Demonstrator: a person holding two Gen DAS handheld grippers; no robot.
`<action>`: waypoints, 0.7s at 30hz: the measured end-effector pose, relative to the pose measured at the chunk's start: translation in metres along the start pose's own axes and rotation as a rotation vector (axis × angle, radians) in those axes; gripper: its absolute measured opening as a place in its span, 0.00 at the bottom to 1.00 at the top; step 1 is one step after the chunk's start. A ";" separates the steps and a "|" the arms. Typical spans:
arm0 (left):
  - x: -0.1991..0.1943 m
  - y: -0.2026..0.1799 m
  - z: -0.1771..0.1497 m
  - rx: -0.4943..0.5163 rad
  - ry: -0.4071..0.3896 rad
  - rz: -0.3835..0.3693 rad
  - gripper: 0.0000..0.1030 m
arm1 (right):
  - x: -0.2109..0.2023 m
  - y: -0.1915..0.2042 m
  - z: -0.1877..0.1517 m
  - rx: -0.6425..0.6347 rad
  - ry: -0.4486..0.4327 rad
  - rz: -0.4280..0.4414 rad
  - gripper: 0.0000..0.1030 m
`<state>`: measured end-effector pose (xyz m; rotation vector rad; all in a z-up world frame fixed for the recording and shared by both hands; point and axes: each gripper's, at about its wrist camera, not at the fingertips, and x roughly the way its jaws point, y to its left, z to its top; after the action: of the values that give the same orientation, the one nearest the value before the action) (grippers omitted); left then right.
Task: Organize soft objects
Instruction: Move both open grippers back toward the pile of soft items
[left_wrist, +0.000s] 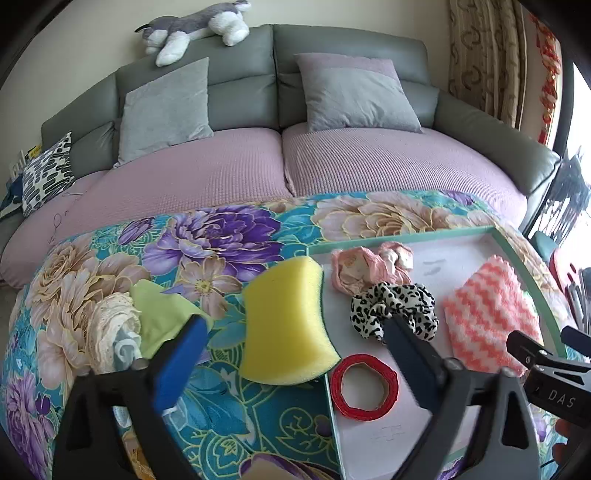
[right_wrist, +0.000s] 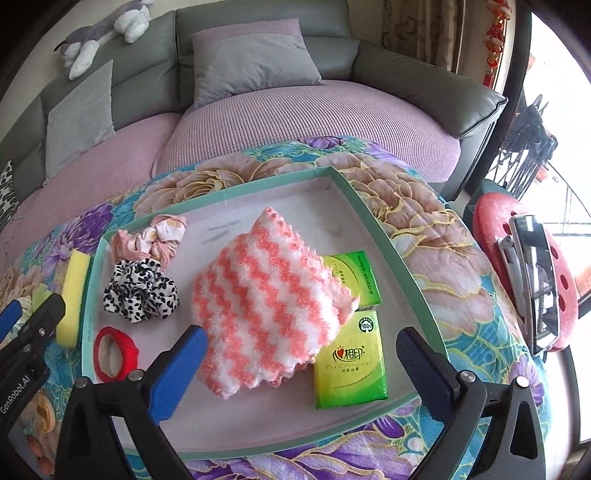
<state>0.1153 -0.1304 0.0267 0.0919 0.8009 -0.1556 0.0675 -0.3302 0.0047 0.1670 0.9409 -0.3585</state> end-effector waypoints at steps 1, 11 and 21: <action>-0.002 0.002 0.000 -0.008 -0.003 0.000 0.99 | 0.000 0.001 0.000 -0.003 -0.001 0.000 1.00; -0.025 0.030 0.003 -0.086 -0.055 0.030 0.99 | -0.017 0.012 0.001 -0.037 -0.040 0.015 1.00; -0.042 0.099 -0.005 -0.254 -0.086 0.178 0.99 | -0.022 0.038 -0.002 -0.081 -0.038 0.056 1.00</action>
<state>0.1007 -0.0278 0.0557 -0.0835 0.7168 0.1099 0.0682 -0.2898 0.0211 0.1122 0.9093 -0.2703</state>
